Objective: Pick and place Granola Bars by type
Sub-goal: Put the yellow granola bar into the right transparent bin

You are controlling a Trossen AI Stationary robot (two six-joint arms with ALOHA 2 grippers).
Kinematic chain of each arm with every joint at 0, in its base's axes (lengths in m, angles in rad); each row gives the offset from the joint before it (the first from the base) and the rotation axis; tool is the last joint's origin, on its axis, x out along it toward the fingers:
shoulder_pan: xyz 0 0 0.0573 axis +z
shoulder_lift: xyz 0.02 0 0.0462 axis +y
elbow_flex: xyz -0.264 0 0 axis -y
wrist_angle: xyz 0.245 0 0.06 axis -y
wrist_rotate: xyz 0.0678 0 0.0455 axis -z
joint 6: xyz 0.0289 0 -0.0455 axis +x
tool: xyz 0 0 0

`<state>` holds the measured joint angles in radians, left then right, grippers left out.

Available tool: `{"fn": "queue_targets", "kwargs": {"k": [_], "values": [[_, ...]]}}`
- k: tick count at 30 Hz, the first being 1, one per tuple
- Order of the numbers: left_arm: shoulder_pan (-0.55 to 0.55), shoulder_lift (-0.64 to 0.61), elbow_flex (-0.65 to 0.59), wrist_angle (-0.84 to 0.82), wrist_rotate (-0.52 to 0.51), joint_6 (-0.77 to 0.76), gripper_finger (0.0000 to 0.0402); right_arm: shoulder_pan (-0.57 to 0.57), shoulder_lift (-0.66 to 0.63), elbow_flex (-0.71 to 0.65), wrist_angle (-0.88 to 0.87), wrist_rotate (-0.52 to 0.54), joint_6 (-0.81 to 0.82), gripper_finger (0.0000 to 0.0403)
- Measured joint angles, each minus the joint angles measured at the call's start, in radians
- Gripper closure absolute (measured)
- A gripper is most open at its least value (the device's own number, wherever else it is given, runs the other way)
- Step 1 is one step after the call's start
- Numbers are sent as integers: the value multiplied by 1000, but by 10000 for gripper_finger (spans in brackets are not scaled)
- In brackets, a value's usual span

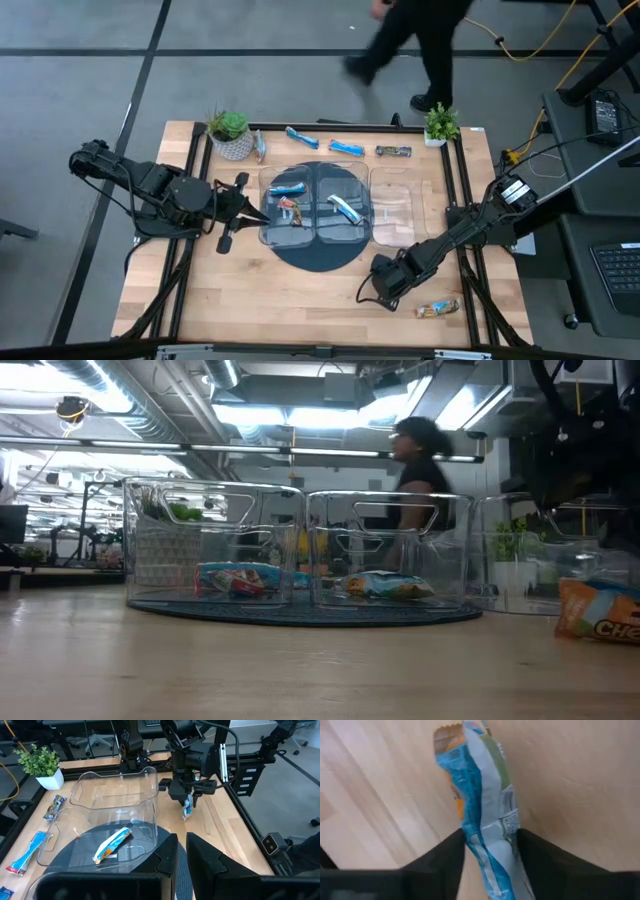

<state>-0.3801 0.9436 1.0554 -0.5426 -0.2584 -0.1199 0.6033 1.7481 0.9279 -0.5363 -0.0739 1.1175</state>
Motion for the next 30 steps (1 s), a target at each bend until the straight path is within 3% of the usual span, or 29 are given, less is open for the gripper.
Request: {"fn": "queue_targets", "kwargs": {"k": [7,11,24,30], "values": [[0,0,0,0,0,1,370,-1,1,-1,-27,4,9,331],[0,0,0,0,-1,0,370,0,5,28,-53,-9,3,368],[0,0,0,0,9,3,370,46,8,302,-337,-6,-79,375],[0,0,0,0,10,11,371,69,6,457,-484,123,-117,377]]}}
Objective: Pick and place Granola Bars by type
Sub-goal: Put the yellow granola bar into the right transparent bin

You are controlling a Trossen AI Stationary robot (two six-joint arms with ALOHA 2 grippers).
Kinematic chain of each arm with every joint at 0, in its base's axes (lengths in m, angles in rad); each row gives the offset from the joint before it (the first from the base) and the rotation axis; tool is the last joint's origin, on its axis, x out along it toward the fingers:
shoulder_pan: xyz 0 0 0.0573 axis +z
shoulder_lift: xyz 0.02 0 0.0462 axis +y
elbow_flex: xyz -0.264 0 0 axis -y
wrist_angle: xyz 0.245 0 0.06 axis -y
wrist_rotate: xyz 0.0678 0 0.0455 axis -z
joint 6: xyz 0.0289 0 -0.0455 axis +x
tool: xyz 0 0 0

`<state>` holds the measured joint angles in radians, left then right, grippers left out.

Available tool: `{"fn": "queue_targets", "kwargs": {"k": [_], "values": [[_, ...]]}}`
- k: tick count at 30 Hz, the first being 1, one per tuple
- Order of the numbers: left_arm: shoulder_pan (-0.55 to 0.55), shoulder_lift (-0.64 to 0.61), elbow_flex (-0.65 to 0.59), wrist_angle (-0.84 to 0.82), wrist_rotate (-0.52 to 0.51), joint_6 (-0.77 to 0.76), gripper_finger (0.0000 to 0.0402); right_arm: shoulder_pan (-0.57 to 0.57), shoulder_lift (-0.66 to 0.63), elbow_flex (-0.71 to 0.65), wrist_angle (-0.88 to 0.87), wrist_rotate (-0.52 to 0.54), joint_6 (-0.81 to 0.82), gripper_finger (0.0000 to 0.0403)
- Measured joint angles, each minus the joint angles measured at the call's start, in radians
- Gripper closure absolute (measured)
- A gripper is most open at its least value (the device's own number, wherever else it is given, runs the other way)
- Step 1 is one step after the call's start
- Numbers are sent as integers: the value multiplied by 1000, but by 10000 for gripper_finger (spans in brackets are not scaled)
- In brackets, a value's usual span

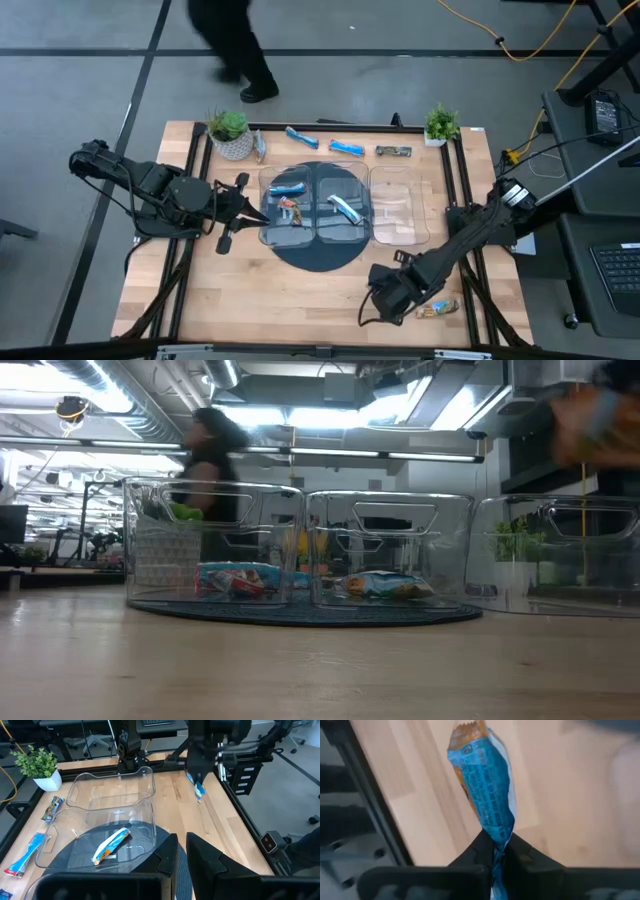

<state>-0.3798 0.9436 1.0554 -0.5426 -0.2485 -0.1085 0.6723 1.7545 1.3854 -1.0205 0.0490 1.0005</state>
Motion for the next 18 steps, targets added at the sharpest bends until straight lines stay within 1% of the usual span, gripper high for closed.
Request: {"fn": "queue_targets", "kwargs": {"k": [4,11,13,18], "values": [[0,0,0,0,0,0,371,0,0,94,-122,96,-27,375],[0,0,0,0,-2,0,371,-3,-4,229,-320,214,-63,382],[0,0,0,0,-3,0,370,-3,-13,244,-357,236,-64,380],[0,0,0,0,-3,-8,370,-4,-93,228,-361,311,-41,381]]}}
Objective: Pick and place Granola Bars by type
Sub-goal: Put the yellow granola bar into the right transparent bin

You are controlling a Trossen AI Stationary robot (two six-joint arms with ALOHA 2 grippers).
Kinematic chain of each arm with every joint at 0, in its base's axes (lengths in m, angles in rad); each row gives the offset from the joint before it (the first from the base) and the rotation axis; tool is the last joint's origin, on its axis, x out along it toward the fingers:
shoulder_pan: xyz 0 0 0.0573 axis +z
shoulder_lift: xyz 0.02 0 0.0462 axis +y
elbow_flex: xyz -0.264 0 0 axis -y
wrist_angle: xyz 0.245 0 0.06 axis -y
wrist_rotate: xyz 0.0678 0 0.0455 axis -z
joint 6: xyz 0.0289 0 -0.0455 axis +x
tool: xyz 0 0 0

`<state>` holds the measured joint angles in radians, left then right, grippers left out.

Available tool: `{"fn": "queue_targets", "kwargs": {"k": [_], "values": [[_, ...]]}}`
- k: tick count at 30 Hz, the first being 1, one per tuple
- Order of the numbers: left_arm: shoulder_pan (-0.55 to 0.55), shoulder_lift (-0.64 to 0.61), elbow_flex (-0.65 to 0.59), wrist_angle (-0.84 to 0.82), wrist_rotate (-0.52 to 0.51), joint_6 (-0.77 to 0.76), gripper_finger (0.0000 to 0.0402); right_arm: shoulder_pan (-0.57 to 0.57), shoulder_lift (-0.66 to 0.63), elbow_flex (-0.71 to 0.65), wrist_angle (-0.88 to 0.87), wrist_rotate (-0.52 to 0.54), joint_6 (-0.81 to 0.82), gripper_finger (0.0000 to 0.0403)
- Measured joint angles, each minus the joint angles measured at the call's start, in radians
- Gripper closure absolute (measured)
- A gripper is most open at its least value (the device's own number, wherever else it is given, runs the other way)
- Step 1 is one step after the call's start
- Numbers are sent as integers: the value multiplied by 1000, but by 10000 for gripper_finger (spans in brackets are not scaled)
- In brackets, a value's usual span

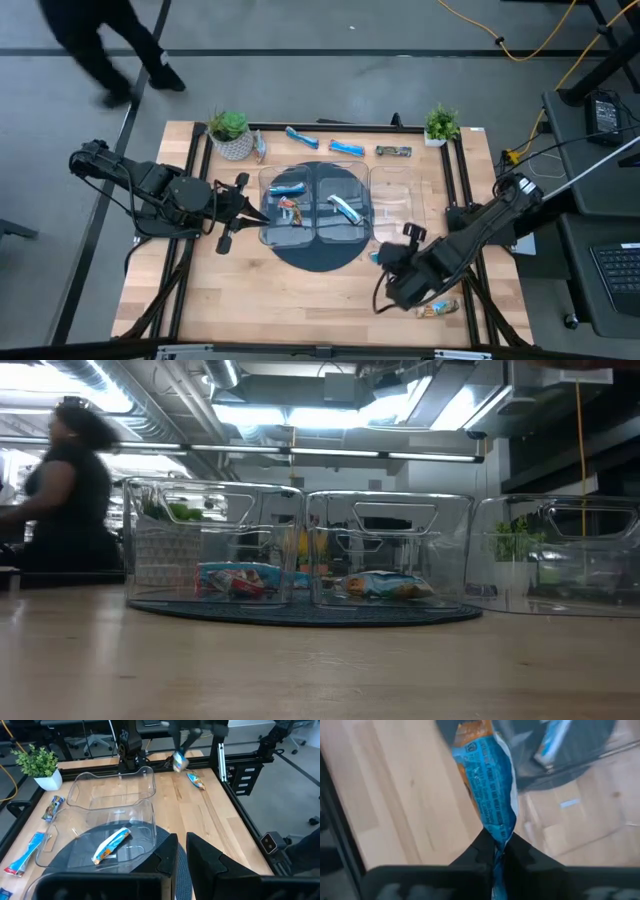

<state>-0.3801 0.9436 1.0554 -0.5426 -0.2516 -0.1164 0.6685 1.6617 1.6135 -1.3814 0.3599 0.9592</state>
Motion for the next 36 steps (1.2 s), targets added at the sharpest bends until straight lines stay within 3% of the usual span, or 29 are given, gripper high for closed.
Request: {"fn": "queue_targets", "kwargs": {"k": [9,15,22,36], "values": [[0,0,0,0,-19,-1,371,-52,-322,-187,7,118,25,380],[0,0,0,0,-22,-11,370,-128,-510,-284,87,164,-73,383],[0,0,0,0,-72,-30,371,-263,-626,-348,182,168,-269,381],[0,0,0,0,-227,-47,371,-643,-668,-392,243,-142,-740,383]]}}
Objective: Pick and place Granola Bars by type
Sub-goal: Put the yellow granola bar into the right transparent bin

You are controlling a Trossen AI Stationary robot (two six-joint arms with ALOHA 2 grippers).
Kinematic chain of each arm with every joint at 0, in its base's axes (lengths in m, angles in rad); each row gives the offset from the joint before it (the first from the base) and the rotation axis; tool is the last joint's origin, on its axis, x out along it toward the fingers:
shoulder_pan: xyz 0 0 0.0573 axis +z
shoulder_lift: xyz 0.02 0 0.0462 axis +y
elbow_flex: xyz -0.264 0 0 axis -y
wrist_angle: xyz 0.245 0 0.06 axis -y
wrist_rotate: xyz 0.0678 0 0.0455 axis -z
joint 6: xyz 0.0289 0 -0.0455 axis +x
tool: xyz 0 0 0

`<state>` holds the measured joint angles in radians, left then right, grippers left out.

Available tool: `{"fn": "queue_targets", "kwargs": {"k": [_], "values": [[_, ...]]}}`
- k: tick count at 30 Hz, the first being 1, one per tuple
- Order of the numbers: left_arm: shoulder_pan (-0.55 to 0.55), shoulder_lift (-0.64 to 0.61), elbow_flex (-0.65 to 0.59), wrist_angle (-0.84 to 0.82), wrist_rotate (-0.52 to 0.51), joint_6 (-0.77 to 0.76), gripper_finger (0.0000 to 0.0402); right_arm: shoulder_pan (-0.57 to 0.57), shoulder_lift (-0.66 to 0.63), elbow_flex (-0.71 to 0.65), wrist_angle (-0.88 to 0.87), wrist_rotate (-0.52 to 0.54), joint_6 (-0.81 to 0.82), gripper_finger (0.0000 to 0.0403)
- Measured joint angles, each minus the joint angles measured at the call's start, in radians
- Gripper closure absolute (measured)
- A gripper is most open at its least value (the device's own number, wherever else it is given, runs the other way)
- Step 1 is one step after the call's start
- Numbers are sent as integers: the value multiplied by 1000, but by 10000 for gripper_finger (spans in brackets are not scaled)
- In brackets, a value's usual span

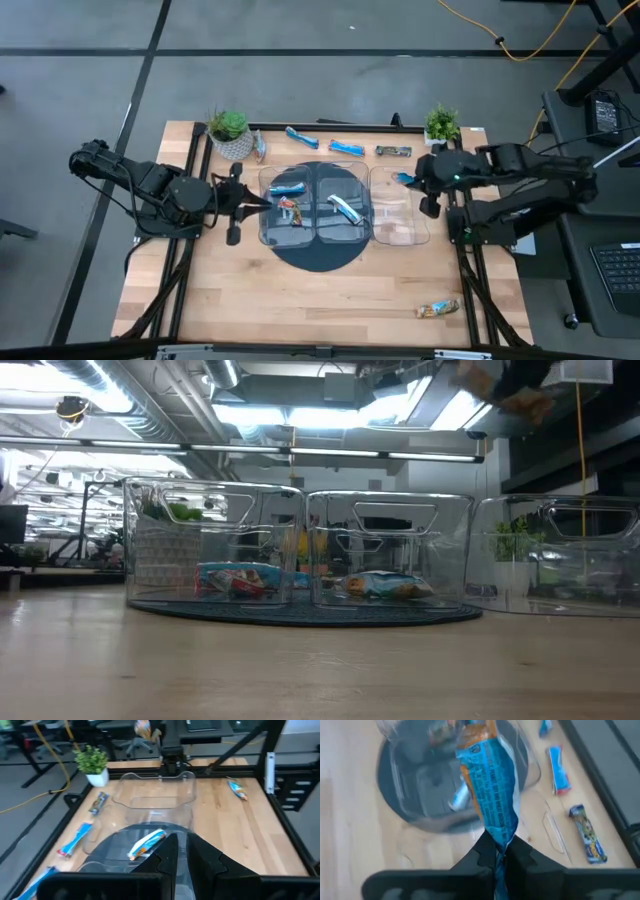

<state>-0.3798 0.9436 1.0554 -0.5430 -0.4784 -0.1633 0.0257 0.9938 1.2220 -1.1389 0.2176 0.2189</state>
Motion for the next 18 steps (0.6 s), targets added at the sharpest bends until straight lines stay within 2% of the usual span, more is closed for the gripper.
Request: {"fn": "queue_targets", "kwargs": {"k": [6,12,18], "values": [[0,0,0,0,-66,-11,371,-131,-10,-187,106,-161,-82,379],[0,0,0,0,-107,-28,371,-189,11,-376,301,-300,3,384],[0,0,0,0,-132,-60,371,-236,63,-404,317,-298,71,378]]}}
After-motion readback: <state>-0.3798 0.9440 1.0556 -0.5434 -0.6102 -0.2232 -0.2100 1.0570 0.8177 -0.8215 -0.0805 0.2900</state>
